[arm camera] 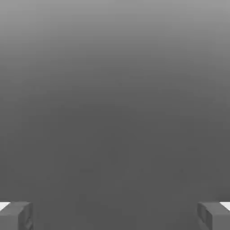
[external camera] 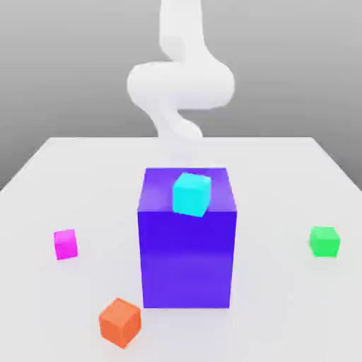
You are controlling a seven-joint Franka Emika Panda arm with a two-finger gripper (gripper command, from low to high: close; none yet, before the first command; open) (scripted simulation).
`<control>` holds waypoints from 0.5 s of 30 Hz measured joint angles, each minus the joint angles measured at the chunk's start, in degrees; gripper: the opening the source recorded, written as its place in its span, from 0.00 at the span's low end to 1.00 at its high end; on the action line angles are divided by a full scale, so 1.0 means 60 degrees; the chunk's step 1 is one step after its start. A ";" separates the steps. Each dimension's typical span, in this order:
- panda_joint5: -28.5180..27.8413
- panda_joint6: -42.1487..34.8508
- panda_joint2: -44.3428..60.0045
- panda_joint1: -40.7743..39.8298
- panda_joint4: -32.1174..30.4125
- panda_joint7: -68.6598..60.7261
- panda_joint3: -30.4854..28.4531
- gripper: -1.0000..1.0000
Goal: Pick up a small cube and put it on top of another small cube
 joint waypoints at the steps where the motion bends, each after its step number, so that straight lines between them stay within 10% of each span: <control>1: -0.0098 0.0229 0.0288 -0.0033 -0.0237 -0.0405 -0.0310 0.50; 15: -0.1014 0.3115 0.3939 -0.0650 -0.3261 -0.5872 -0.4393 0.50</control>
